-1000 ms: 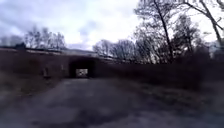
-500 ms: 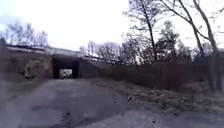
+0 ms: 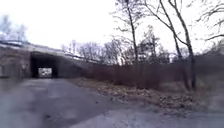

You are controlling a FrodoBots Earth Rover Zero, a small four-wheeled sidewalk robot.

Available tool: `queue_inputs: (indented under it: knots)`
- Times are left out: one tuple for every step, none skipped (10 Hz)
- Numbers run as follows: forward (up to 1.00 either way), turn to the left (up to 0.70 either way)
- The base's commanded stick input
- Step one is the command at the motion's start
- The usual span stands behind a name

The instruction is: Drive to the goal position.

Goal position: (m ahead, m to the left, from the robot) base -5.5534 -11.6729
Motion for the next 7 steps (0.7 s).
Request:
queue_inputs:
  knots:
    - [0.0,-0.7]
    - [0.0,-0.7]
    - [0.0,-0.7]
    - [0.0,-0.7]
    - [0.0,-0.7]
    - [0.0,-0.7]
    - [0.0,-0.7]
